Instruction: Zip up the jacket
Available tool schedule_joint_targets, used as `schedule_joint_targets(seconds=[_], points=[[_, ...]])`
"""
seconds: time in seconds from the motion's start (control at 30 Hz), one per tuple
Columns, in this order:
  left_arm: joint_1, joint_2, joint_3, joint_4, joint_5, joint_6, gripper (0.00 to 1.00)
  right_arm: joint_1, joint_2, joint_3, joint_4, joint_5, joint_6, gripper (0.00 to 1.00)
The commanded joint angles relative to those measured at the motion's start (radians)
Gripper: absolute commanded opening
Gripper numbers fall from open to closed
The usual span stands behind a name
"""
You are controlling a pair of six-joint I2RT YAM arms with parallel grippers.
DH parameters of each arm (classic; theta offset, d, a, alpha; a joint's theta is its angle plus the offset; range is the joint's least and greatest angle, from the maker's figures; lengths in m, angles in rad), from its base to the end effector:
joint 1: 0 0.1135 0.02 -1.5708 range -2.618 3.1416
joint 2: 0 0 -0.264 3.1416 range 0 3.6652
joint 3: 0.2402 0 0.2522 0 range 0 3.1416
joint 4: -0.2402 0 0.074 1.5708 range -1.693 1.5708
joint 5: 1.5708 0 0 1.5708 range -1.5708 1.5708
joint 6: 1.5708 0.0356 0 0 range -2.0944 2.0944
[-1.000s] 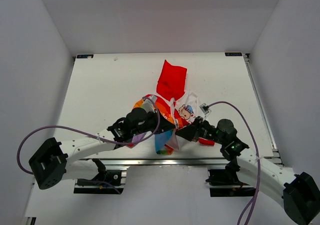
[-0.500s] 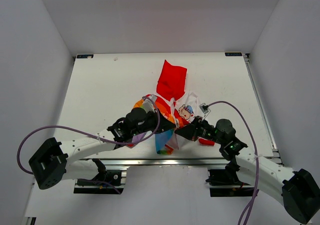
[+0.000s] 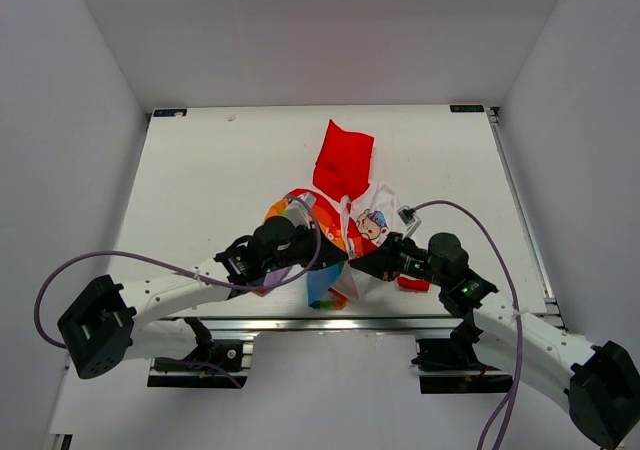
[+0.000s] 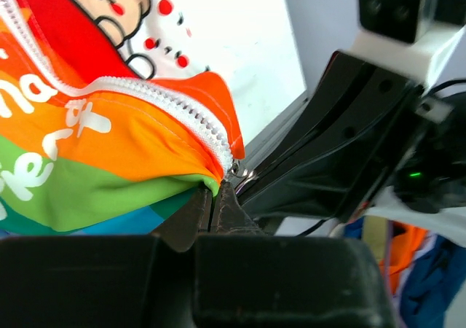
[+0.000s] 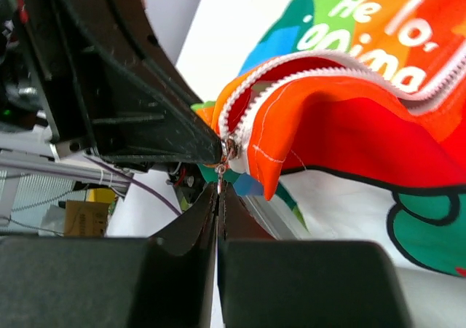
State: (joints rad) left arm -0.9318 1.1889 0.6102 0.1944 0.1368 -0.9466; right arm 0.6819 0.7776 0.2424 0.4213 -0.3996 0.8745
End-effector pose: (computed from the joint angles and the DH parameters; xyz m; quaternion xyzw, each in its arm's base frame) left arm 0.1516 -0.2122 0.2338 0.0321 0.8274 -0.4836 0.2836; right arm 0.1305 0.1237 0.2133 -0.0612 0.7407 0.5635 0.3607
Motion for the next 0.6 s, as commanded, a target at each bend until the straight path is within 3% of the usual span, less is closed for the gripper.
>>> schedule_joint_targets(seconds=[0.0,0.37,0.57], points=[[-0.007,-0.015,0.019,-0.056,-0.005,0.084,0.0,0.004,-0.009,0.087,-0.156,0.022,0.04,0.0],[-0.022,0.0,0.043,-0.185,0.017,0.195,0.0,0.004,0.147,0.245,-0.148,-0.077,0.055,0.0],[-0.024,-0.021,0.017,-0.225,0.03,0.186,0.0,0.004,0.18,0.273,-0.07,0.011,0.005,0.0]])
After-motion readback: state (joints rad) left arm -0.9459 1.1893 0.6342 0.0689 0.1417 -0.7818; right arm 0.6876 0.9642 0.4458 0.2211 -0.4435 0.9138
